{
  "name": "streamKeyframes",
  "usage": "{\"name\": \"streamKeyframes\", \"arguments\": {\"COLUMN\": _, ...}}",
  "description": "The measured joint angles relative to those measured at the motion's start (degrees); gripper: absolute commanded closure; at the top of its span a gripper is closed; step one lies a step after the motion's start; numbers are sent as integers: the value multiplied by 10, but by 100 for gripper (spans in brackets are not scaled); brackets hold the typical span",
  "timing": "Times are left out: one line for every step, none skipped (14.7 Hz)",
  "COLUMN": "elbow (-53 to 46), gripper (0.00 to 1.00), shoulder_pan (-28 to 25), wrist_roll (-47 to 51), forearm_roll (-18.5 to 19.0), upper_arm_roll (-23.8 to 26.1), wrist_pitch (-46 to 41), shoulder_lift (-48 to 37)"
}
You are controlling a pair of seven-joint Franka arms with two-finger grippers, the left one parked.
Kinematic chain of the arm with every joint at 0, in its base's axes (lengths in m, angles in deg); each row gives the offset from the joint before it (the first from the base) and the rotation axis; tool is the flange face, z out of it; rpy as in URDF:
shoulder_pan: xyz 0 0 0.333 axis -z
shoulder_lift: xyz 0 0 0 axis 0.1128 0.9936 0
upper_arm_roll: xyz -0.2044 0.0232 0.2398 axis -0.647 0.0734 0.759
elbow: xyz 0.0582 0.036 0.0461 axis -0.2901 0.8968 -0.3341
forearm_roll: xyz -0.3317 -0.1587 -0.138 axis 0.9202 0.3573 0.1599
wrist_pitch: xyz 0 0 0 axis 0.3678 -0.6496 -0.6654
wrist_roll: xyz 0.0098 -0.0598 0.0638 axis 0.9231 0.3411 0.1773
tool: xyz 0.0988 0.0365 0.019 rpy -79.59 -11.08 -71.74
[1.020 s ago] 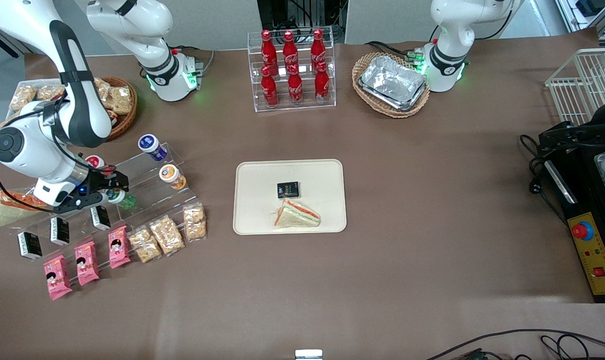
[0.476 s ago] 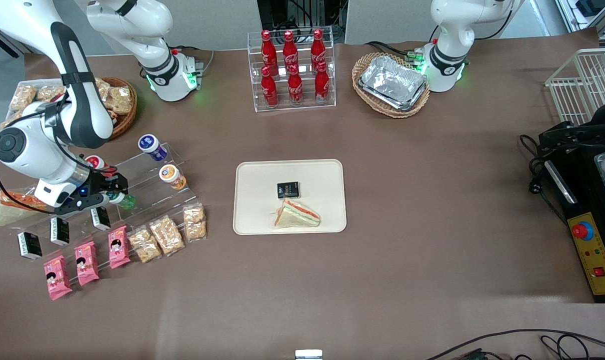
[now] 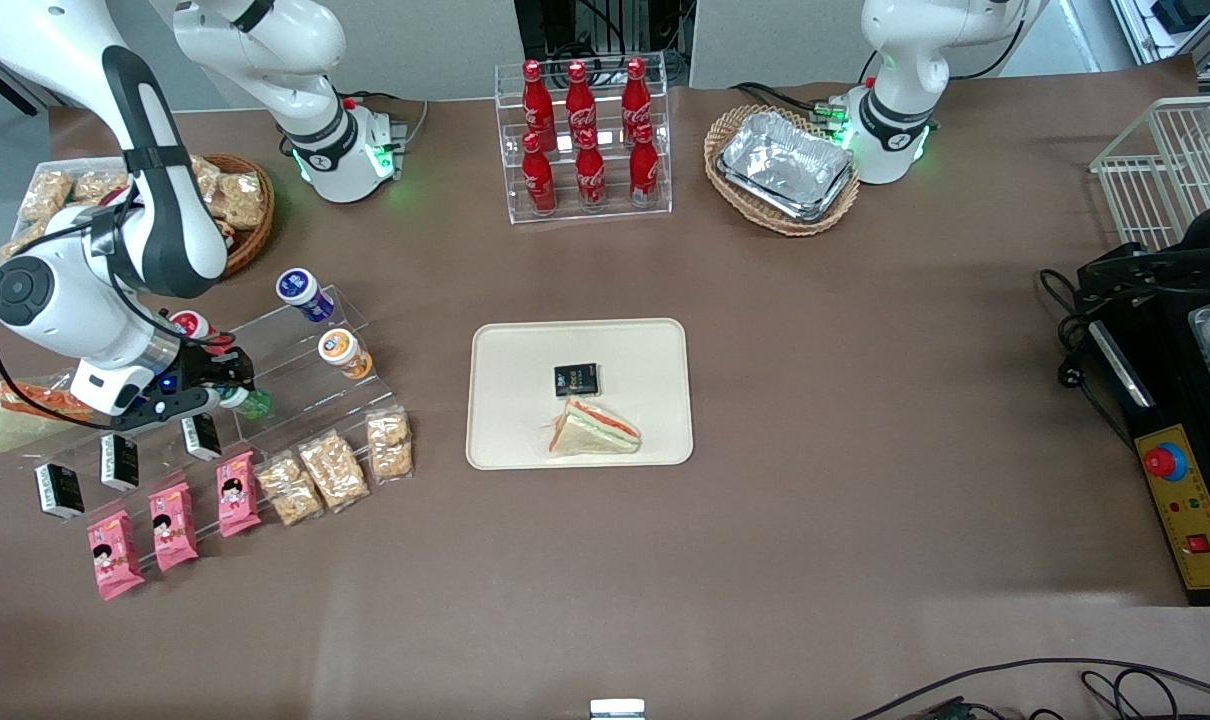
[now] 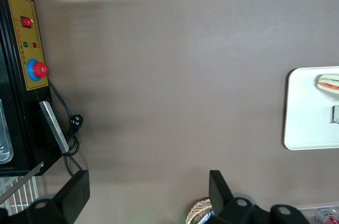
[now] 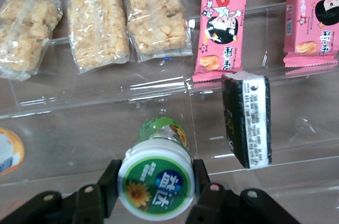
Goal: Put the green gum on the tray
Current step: 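Lift the green gum bottle off the rack and carry it toward the tray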
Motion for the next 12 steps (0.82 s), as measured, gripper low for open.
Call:
{"name": "streamKeyframes", "arguments": {"elbow": -1, "gripper": 63, "shoulder_pan": 0, "wrist_roll": -6, "forearm_roll": 0, "upper_arm_roll": 0, "wrist_pitch": 0, "shoulder_lift": 0}}
{"name": "streamKeyframes", "arguments": {"elbow": -4, "gripper": 63, "shoulder_pan": 0, "wrist_roll": -13, "forearm_roll": 0, "upper_arm_roll": 0, "wrist_pitch": 1, "shoulder_lift": -1}}
{"name": "streamKeyframes", "arguments": {"elbow": -10, "gripper": 63, "shoulder_pan": 0, "wrist_roll": -20, "forearm_roll": 0, "upper_arm_roll": 0, "wrist_pitch": 1, "shoulder_lift": -2}}
{"name": "streamKeyframes", "arguments": {"elbow": -21, "gripper": 63, "shoulder_pan": 0, "wrist_roll": -24, "forearm_roll": 0, "upper_arm_roll": 0, "wrist_pitch": -8, "shoulder_lift": -3}}
{"name": "streamKeyframes", "arguments": {"elbow": -37, "gripper": 63, "shoulder_pan": 0, "wrist_roll": -27, "forearm_roll": 0, "upper_arm_roll": 0, "wrist_pitch": -30, "shoulder_lift": -4}}
{"name": "streamKeyframes", "arguments": {"elbow": -59, "gripper": 63, "shoulder_pan": 0, "wrist_roll": -29, "forearm_roll": 0, "upper_arm_roll": 0, "wrist_pitch": -64, "shoulder_lift": -6}}
{"name": "streamKeyframes", "arguments": {"elbow": -86, "gripper": 63, "shoulder_pan": 1, "wrist_roll": -30, "forearm_roll": 0, "upper_arm_roll": 0, "wrist_pitch": -104, "shoulder_lift": -9}}
{"name": "streamKeyframes", "arguments": {"elbow": -119, "gripper": 63, "shoulder_pan": 1, "wrist_roll": -31, "forearm_roll": 0, "upper_arm_roll": 0, "wrist_pitch": -150, "shoulder_lift": -11}}
{"name": "streamKeyframes", "arguments": {"elbow": -154, "gripper": 63, "shoulder_pan": 0, "wrist_roll": -31, "forearm_roll": 0, "upper_arm_roll": 0, "wrist_pitch": -197, "shoulder_lift": -13}}
{"name": "streamKeyframes", "arguments": {"elbow": -189, "gripper": 63, "shoulder_pan": 0, "wrist_roll": -31, "forearm_roll": 0, "upper_arm_roll": 0, "wrist_pitch": -244, "shoulder_lift": -14}}
{"name": "streamKeyframes", "arguments": {"elbow": -224, "gripper": 63, "shoulder_pan": 0, "wrist_roll": -31, "forearm_roll": 0, "upper_arm_roll": 0, "wrist_pitch": -289, "shoulder_lift": -17}}
{"name": "streamKeyframes", "arguments": {"elbow": -257, "gripper": 63, "shoulder_pan": -1, "wrist_roll": -31, "forearm_roll": 0, "upper_arm_roll": 1, "wrist_pitch": -328, "shoulder_lift": -18}}
